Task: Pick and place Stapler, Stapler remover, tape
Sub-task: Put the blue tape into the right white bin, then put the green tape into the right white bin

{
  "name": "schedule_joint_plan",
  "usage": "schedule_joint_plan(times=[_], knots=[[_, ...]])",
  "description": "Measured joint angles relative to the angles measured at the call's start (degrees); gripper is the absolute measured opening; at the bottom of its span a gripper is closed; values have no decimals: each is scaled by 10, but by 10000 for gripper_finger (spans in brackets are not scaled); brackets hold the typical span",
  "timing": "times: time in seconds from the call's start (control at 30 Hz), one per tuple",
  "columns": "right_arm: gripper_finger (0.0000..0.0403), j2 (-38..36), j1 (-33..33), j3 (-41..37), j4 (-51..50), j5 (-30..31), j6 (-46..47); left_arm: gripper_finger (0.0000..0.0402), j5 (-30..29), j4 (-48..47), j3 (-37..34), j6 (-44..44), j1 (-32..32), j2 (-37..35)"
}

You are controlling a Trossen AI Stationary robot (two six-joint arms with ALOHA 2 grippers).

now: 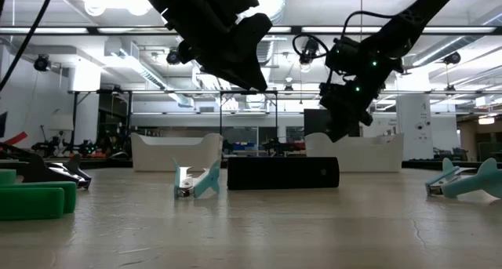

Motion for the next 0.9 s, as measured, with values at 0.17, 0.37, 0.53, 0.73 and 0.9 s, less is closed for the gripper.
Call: schedule_joint_plan(times=[0.17,0.37,0.53,0.73,0.9], knots=[[8,0,0,-2,-75,18,27,200,0,-1,0,0,0,0],[8,-12,1,-2,-82,32,32,200,0,-11,0,0,0,0],[8,-25,1,-2,-31,32,1,200,0,-50,0,-21,-1,0],[8,-33,4,-2,17,10,-5,200,8,-78,0,-51,-1,0],[8,-38,12,-2,5,2,-2,200,101,-152,0,-63,-1,0]])
